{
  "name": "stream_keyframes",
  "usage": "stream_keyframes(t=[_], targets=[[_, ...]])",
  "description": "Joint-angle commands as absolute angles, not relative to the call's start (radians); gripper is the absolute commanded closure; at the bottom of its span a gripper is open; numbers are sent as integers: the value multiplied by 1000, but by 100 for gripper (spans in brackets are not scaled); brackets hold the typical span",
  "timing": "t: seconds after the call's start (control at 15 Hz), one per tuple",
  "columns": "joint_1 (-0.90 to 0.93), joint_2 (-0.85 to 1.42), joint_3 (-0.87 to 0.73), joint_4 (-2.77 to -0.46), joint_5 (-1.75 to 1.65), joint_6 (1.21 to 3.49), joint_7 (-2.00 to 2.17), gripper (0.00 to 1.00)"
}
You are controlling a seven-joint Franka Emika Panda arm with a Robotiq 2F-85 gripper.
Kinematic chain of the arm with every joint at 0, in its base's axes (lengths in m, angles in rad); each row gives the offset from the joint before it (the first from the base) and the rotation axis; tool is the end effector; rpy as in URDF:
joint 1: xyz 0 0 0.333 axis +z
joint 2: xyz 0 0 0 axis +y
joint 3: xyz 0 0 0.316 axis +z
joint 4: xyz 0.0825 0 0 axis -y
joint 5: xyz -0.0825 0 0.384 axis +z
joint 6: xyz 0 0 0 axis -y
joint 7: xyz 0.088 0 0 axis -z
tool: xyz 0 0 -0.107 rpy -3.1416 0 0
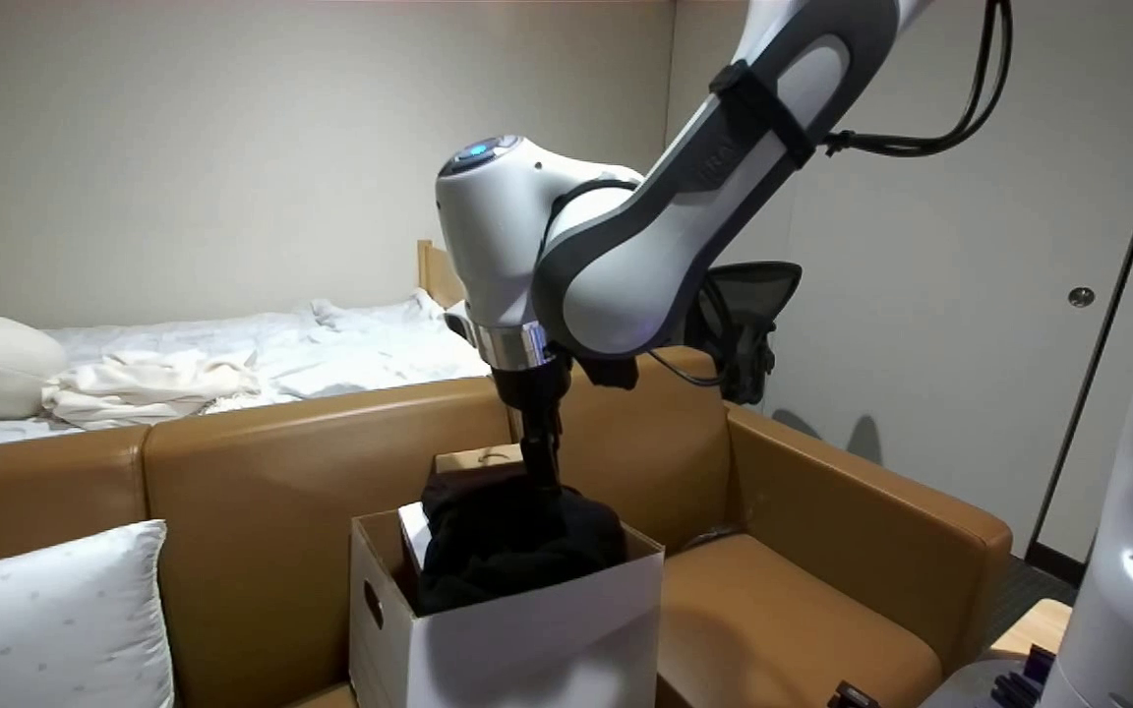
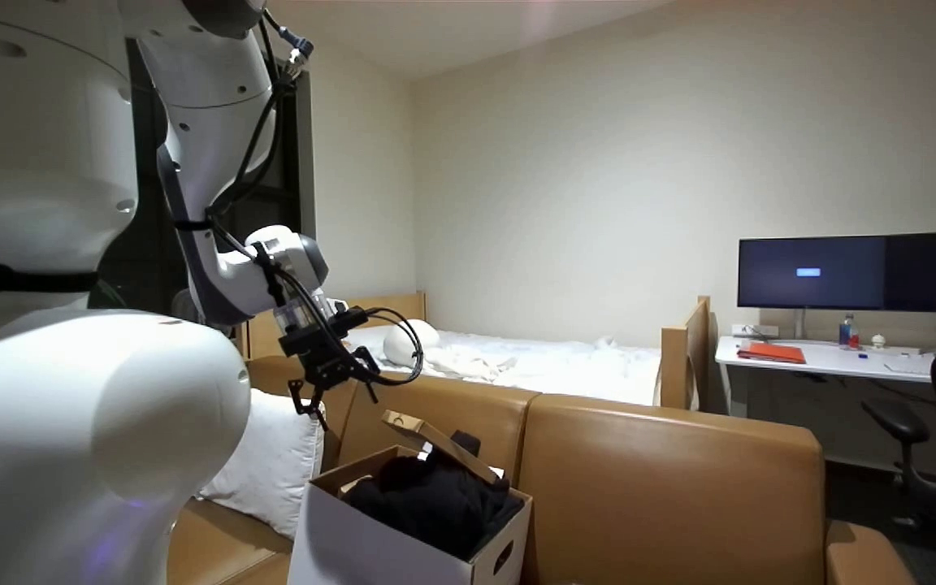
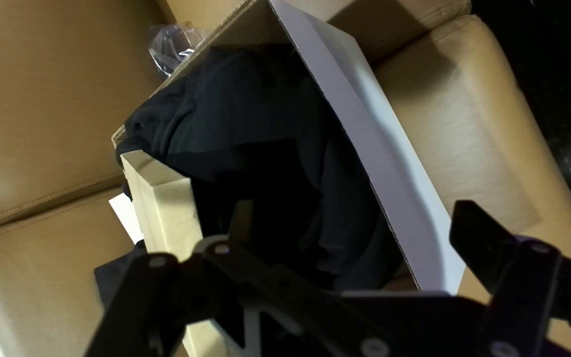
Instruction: Pick up the book and black cloth from the box and put them on the sofa
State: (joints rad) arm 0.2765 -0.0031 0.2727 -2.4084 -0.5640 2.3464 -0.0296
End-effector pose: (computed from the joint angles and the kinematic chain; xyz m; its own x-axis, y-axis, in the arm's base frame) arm 0.4168 0.2458 0.3096 0.5643 0.8132 -0.1427 0.7959 -0.4899 0.3556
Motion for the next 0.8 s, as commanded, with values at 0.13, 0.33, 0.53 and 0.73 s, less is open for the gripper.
stream_keyframes(t=[0.13,0.33,0.53,0.73], targets=[[273,17,271,-2399,-661,2334,-12,0],[268,99,256,-2327,-946,2346,30,0],[290,189,247,-2231,-1190,2353,84,0],[306,273,246,-2150,-1411,2399,173,0]])
